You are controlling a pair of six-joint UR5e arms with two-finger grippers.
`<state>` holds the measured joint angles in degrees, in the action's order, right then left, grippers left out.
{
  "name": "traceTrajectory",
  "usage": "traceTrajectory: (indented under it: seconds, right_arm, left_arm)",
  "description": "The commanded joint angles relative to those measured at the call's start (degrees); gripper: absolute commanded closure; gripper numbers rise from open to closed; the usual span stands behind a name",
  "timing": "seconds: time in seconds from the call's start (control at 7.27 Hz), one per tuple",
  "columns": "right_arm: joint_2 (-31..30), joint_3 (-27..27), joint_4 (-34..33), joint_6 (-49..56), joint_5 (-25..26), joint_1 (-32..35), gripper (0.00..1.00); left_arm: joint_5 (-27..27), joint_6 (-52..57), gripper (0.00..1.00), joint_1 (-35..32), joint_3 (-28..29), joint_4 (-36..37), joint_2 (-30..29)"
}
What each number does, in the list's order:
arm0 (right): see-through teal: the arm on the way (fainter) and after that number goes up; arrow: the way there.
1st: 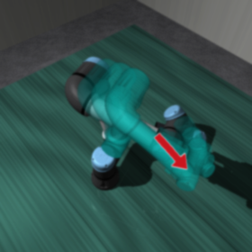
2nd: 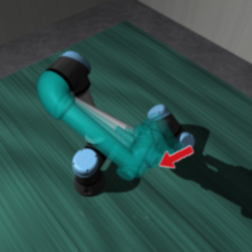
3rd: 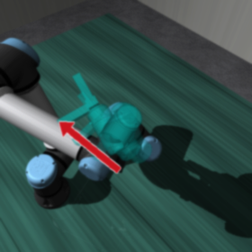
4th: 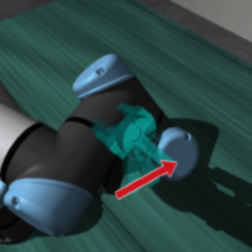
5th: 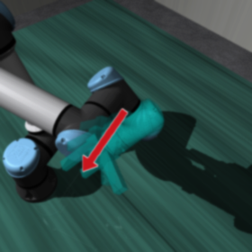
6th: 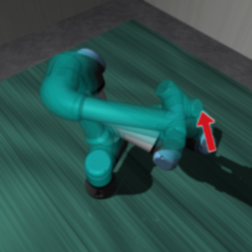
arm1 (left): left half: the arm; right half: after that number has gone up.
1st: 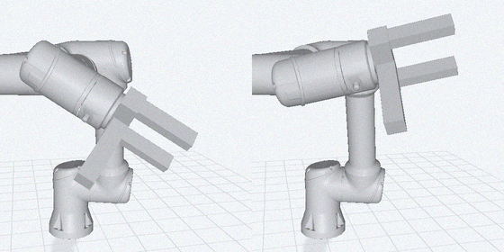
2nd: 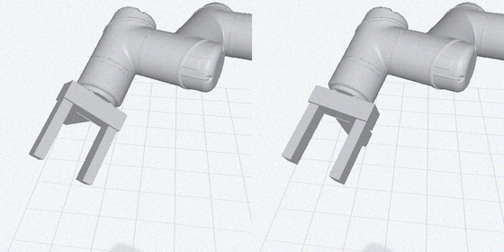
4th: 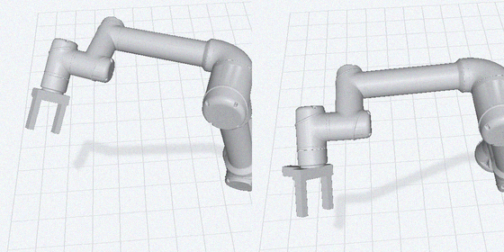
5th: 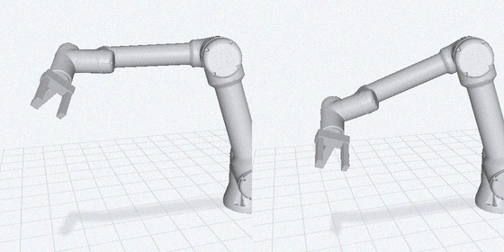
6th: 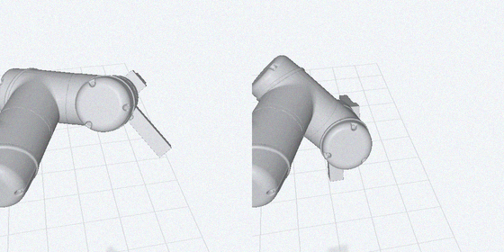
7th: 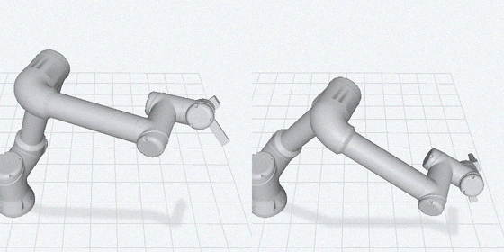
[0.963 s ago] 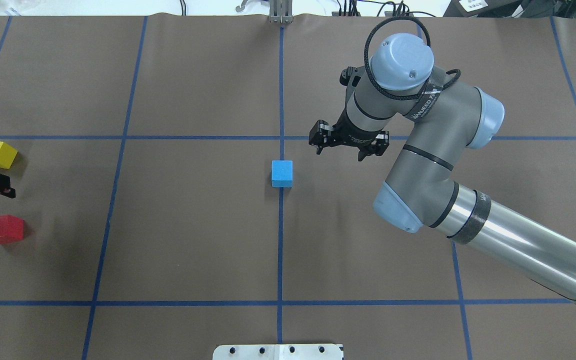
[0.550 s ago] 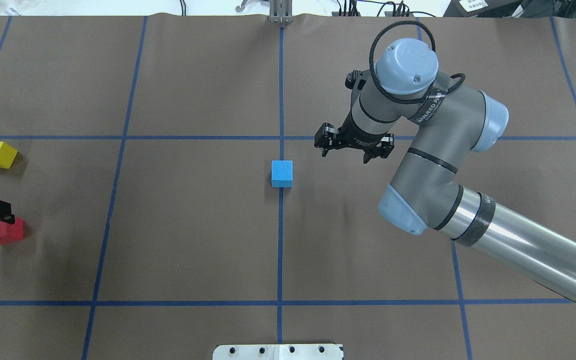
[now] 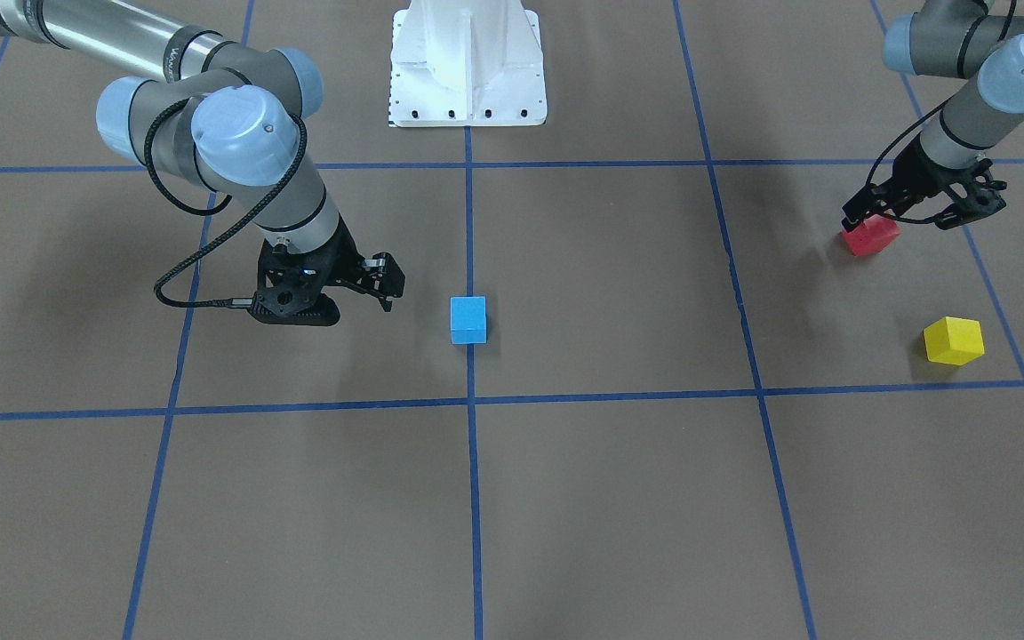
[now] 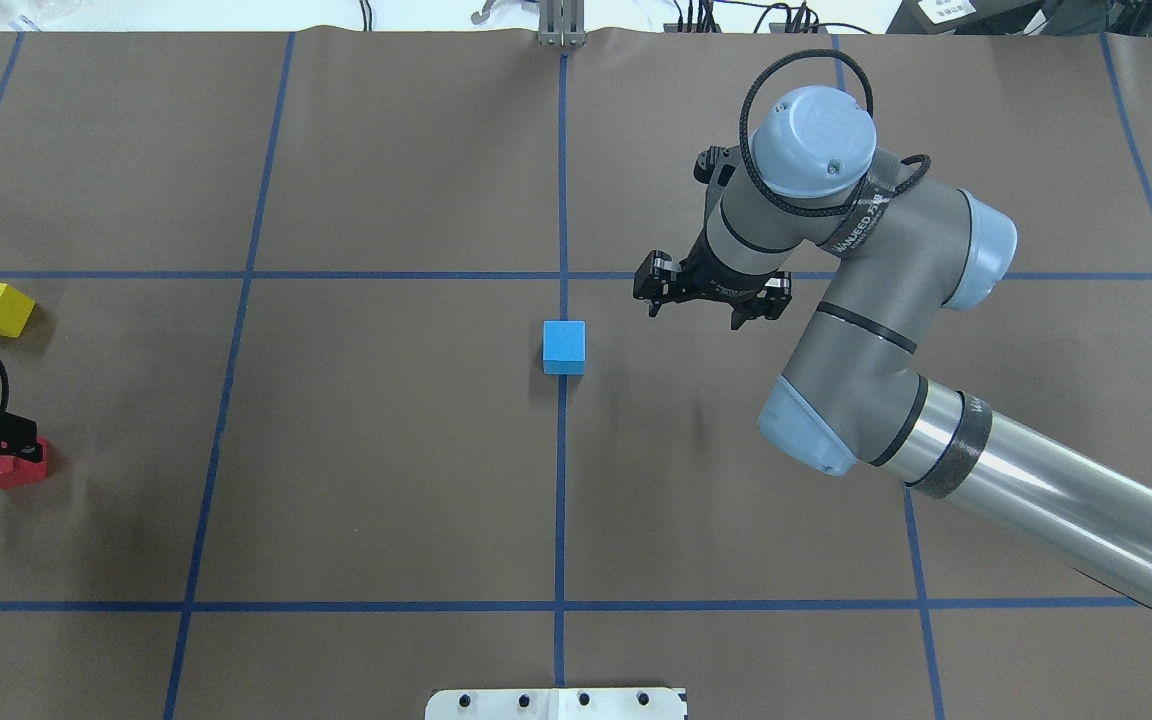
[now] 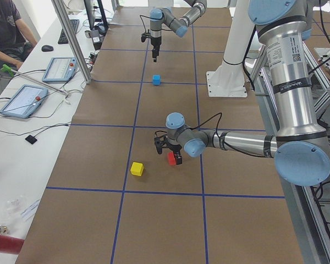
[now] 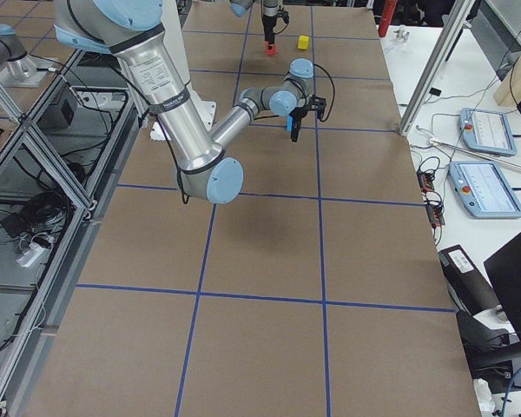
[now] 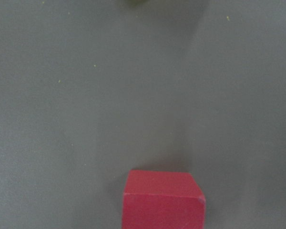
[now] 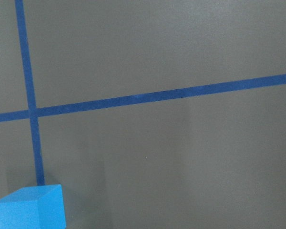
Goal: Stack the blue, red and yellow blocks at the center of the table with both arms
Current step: 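Grasp the red cube with the left gripper while the right gripper withdraws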
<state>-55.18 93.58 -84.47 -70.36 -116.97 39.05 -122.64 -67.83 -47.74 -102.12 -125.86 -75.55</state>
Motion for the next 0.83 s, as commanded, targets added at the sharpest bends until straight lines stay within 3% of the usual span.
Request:
traceTrajectory:
  seconds: [0.0, 0.69]
  right_arm:
    - [-0.1, 0.02, 0.01, -0.04, 0.25, -0.2, 0.0]
    - [-0.36, 0.11, 0.01, -0.04, 0.51, -0.28, 0.0]
  left_arm:
    - [0.04, 0.33, 0.06, 0.1, 0.6, 0.0, -0.21]
    - [0.12, 3.2, 0.11, 0.1, 3.85, 0.0, -2.41]
